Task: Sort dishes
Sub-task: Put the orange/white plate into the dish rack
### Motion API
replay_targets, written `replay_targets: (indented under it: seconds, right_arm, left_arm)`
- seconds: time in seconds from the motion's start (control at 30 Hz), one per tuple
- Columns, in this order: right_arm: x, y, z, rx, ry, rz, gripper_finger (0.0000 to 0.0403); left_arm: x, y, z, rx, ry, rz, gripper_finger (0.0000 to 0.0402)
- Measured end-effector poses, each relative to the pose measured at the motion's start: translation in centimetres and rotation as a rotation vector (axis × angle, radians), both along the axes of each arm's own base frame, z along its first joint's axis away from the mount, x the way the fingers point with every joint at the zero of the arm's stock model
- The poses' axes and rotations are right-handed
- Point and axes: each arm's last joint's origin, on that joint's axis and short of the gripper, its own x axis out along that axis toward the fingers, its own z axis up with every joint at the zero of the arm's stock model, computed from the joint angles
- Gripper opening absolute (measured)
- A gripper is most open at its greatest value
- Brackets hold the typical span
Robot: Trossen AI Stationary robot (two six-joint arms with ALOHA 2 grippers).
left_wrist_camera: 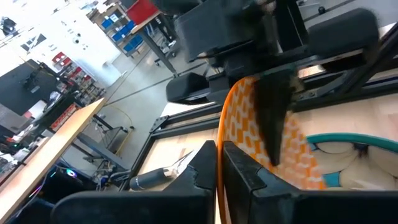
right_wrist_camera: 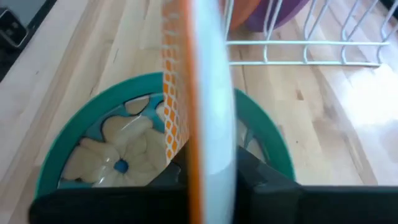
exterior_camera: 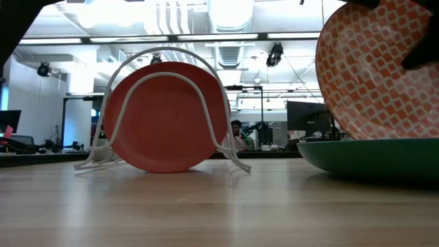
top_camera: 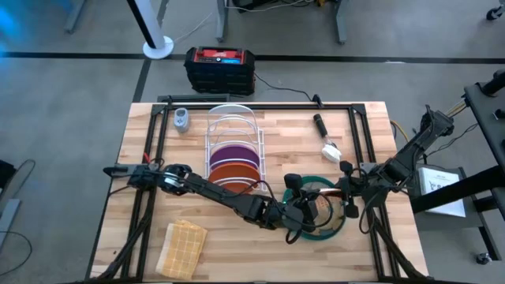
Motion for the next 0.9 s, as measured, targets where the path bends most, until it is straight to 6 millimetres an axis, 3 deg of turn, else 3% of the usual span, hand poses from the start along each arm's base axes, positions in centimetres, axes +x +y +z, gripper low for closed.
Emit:
replay_targets:
  seconds: [0.27,0.9]
  right_arm:
    - [-0.1,-0.1,0.0,0.015,0.003,-0.029,0.0023]
    - [-0.7,-0.6,0.5,0.123,-0.02,-0.062,0.0023]
  left_arm:
    - [0.1,0.2,0.1,-0.012,-0.021,0.018,0.002]
    - [-0.5,-0.3,1.1,-0.016,-0.06,0.06,0.0164]
